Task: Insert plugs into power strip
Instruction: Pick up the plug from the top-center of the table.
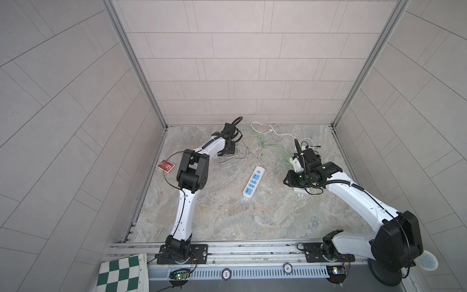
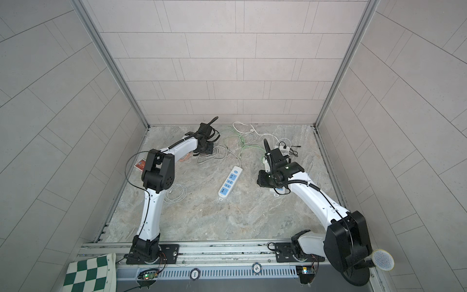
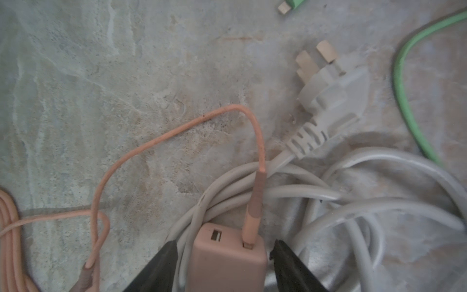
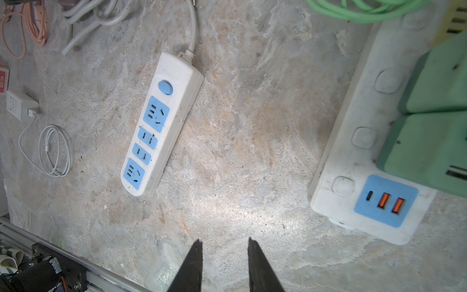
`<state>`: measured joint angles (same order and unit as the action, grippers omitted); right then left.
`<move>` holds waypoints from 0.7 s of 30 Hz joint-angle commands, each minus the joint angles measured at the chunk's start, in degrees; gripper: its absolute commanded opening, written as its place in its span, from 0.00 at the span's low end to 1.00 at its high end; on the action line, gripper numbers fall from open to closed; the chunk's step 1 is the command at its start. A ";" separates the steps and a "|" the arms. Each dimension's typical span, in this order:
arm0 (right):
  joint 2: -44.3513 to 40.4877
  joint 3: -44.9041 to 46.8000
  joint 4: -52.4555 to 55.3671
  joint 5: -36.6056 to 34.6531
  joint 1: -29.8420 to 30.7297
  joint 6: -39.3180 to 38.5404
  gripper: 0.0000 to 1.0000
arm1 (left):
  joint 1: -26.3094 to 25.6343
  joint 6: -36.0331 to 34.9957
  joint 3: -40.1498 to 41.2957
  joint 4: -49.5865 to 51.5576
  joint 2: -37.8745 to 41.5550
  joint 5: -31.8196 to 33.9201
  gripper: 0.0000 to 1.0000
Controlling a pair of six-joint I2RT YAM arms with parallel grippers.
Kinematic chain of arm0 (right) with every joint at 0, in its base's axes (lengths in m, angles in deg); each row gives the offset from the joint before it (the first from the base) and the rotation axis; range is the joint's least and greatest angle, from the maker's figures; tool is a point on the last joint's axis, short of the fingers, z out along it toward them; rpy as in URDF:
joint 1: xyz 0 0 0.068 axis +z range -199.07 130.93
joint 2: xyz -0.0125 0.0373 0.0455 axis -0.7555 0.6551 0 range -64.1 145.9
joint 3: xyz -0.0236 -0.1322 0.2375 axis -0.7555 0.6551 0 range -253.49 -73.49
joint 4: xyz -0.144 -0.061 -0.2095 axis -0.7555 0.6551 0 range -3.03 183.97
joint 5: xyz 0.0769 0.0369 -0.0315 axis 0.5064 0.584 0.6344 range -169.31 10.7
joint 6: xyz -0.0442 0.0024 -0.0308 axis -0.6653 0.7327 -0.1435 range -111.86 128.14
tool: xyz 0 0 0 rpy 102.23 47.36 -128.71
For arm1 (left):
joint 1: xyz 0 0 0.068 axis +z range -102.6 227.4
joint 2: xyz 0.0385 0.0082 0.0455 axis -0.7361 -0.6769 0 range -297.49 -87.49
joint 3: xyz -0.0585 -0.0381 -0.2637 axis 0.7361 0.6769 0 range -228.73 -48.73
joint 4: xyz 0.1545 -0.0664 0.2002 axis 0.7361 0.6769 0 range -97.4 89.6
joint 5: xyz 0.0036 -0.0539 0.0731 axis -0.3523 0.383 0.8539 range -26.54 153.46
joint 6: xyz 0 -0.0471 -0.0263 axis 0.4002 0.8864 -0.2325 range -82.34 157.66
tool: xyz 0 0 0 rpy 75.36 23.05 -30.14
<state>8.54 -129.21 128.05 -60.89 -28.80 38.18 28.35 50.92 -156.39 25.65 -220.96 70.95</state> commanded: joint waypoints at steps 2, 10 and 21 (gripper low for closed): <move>-0.15 0.79 -0.08 -1.01 0.38 -0.15 0.31 | 0.47 -0.22 -1.59 1.47 -1.24 -0.52 0.60; -0.57 1.34 -0.17 -0.99 0.38 -0.07 0.31 | 0.85 -0.51 -2.61 3.18 -1.20 -1.95 0.43; -0.85 -0.04 0.46 -1.13 0.38 -0.77 0.30 | 0.79 -1.48 4.14 -1.21 11.72 -7.64 0.34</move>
<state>8.54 -128.34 127.51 -60.91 -28.82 38.14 28.79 50.00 -155.25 27.14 -217.46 65.98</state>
